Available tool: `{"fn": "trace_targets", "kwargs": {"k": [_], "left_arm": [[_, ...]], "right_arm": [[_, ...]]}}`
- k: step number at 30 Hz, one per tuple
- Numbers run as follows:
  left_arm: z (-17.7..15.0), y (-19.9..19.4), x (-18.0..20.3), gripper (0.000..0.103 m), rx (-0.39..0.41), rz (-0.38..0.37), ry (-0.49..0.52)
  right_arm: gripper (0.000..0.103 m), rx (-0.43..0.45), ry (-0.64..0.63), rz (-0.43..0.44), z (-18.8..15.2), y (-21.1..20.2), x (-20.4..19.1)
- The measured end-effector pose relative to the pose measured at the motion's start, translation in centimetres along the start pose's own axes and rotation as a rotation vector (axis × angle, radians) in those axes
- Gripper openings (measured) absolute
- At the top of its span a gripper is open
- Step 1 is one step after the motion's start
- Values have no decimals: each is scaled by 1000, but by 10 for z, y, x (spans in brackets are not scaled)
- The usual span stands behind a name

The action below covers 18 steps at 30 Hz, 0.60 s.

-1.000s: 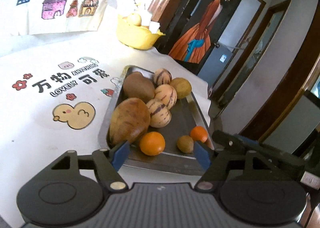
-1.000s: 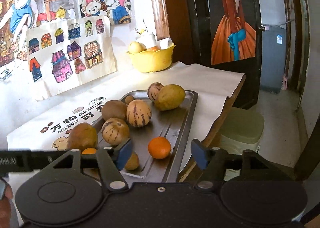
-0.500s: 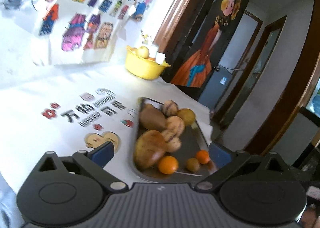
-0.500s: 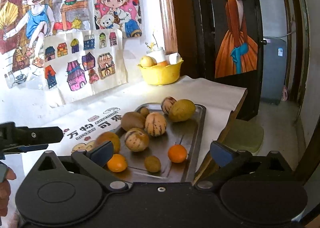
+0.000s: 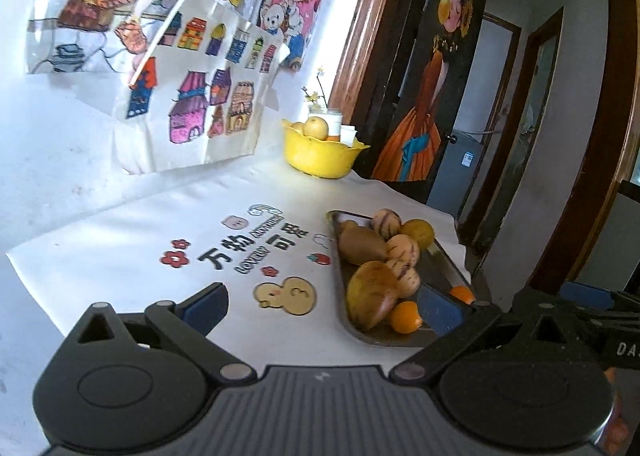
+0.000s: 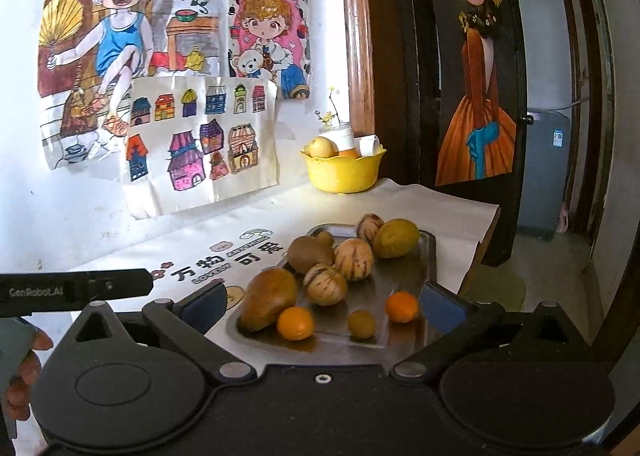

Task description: Organize fruits

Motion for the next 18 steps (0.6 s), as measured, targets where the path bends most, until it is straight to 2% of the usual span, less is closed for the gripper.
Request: {"fn": "trace_targets", "kwargs": {"k": [6, 12, 18], "left_arm": [[-8, -18, -19, 103, 14, 23, 24], [-22, -29, -37, 103, 13, 38, 19], [-33, -36, -44, 103, 22, 46, 50]], "right_arm": [[102, -5, 19, 0, -14, -13, -20], [102, 6, 58, -45, -31, -24, -34], [102, 36, 29, -103, -46, -28, -42]]}}
Point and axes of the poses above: each gripper's, at about its wrist camera, not at the fingertips, and y roughly the way its jaws point, x to its right, z to its top, the point moved 7 cm from there along y, roughly the way its jaws point, and after that the axes turned 6 degrees about -z, right-handed, at the moved point
